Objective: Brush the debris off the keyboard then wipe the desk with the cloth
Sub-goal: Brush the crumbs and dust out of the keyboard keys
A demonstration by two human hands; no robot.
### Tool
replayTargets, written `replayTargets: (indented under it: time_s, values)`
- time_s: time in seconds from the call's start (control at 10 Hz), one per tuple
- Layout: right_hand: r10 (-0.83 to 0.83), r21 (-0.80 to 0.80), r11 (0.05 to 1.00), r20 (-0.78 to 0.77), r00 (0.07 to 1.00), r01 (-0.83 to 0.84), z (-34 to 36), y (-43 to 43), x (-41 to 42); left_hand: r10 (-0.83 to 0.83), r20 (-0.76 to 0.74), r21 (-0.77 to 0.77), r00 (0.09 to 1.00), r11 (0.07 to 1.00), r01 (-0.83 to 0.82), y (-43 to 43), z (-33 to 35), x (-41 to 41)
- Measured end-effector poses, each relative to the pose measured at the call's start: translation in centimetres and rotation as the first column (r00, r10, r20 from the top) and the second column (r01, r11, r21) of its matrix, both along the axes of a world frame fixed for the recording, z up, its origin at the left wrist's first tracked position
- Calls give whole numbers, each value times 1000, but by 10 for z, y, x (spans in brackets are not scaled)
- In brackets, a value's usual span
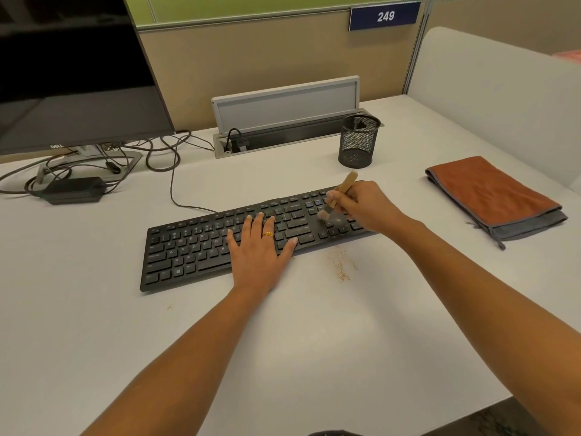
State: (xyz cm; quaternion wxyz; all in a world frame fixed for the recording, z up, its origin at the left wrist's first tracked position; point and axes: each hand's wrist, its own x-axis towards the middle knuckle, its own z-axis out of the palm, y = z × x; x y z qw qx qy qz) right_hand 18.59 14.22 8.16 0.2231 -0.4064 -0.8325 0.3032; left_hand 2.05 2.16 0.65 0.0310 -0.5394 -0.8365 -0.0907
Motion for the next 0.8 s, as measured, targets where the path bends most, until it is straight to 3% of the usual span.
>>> replayTargets:
  time_s: [0.1, 0.2, 0.3, 0.5, 0.6, 0.8]
  values:
    - [70, 6, 997, 89, 994, -71, -4, -1, 0, -1, 9, 2, 1000, 1000, 1, 0, 1, 1]
    - [31, 89, 995, 149, 988, -44, 0, 3, -1, -2, 6, 1, 1000, 1000, 2, 0, 1, 1]
    - [-42, 122, 992, 67, 997, 34, 0, 5, 1, -1, 6, 1, 1000, 1000, 1, 0, 0, 0]
    - [-81, 39, 996, 33, 996, 79, -4, 4, 6, 0, 5, -4, 1000, 1000, 0, 1, 0, 0]
    - [-133, -11, 991, -75, 988, 133, -5, 2, 5, 0, 11, -4, 1000, 1000, 0, 0, 0, 0]
    - [-102, -81, 992, -6, 995, 101, -4, -1, 7, -1, 10, -4, 1000, 1000, 1, 1, 1, 0]
